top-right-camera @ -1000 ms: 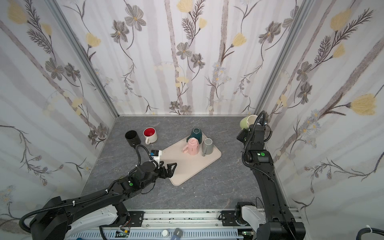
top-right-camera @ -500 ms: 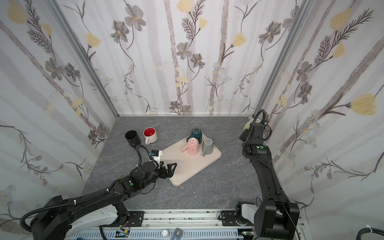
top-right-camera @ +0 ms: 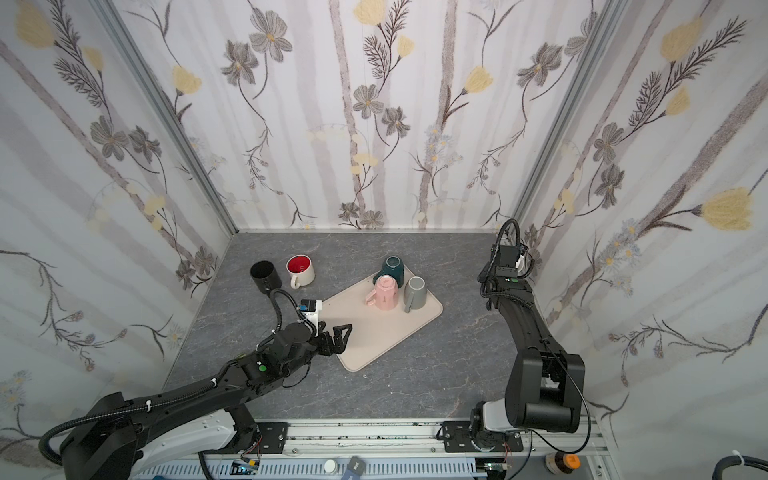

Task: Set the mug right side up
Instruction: 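Carry the mug upright with the right gripper to the far corner while the left withdraws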

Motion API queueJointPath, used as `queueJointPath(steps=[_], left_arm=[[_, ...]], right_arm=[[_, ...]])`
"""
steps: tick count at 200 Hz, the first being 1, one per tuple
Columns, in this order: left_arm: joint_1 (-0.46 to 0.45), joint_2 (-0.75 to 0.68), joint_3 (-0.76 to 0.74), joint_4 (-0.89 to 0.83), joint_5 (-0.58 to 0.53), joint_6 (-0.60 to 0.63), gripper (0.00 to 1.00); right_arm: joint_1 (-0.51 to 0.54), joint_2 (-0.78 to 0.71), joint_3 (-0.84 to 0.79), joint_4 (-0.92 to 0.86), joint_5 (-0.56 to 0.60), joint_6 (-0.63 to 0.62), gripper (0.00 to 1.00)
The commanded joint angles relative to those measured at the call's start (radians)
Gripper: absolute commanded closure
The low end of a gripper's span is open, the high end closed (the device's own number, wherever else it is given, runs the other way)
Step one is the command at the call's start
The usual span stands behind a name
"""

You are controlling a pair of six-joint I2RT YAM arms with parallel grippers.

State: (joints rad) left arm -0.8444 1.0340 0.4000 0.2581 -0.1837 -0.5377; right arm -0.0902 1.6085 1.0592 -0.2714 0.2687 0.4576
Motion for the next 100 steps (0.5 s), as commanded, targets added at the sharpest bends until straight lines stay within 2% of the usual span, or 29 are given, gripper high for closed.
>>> queueJointPath(steps=[1, 41, 100], left_arm=[[0.004, 0.002, -0.001, 0.028, -0.028, 0.012, 0.00], [0.005, 0.011, -0.001, 0.033, -0.024, 0.008, 0.00], [0.013, 0.042, 0.009, 0.033, -0.009, -0.003, 0.00]], right_arm=[[0.000, 0.045, 0.026, 0.081, 0.023, -0.019, 1.00], [0.000, 0.114, 0.051, 0.075, 0.009, -0.023, 1.00], [0.006, 0.230, 0.092, 0.066, -0.068, -0.032, 1.00]])
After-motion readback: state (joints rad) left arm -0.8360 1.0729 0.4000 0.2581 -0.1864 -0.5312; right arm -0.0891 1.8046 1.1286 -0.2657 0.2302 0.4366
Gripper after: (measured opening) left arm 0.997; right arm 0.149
